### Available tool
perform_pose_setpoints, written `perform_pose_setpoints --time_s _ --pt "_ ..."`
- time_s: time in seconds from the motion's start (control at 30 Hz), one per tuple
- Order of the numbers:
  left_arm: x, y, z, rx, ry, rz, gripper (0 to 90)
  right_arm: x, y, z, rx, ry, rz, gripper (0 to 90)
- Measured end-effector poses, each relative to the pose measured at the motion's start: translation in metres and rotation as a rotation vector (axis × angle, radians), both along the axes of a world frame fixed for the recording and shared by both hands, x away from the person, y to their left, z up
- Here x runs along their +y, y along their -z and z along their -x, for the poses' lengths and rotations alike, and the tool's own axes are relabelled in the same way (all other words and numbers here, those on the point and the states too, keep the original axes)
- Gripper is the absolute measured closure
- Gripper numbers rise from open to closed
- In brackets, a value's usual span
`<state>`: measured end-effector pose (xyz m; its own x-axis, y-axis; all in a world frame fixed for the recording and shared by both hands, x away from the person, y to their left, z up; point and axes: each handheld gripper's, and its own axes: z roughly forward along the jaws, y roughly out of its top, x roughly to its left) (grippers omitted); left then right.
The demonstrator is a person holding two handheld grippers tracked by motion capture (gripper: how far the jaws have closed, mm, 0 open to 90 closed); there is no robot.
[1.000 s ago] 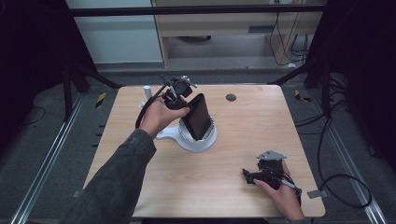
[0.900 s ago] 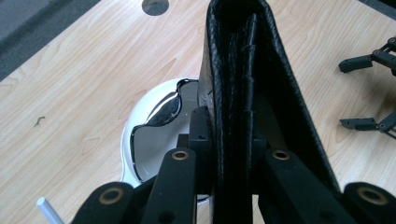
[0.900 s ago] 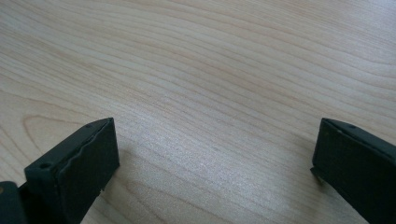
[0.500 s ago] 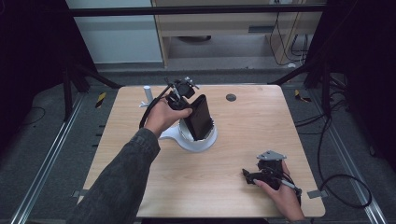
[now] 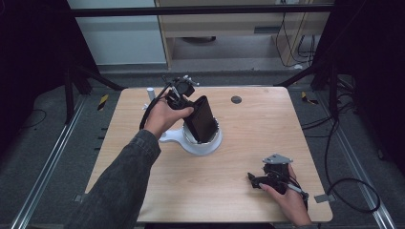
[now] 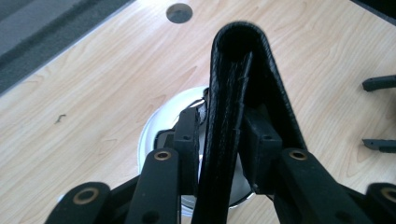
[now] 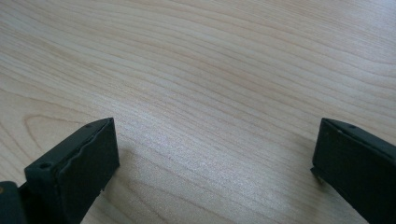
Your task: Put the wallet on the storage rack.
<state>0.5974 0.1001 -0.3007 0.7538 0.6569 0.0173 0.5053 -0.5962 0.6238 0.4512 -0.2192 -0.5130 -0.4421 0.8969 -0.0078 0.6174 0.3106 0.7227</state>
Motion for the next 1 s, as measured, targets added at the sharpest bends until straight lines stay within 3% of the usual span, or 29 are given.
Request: perform_pose_setpoints --time_s 0.43,0.67,1.0 --pt "0.01 -0.01 0.0 -0.046 -0.045 0.022 73.8 0.0 0.0 0.0 0.0 0.0 0.0 0.6" --pt "0.014 -0.016 0.0 -0.05 -0.05 0.026 77.0 0.0 0.0 0.0 0.0 0.0 0.0 0.6" --pt "0.017 -0.019 0.0 -0.071 -0.059 0.042 73.9 0.0 0.0 0.0 0.0 -0.001 0.0 0.6"
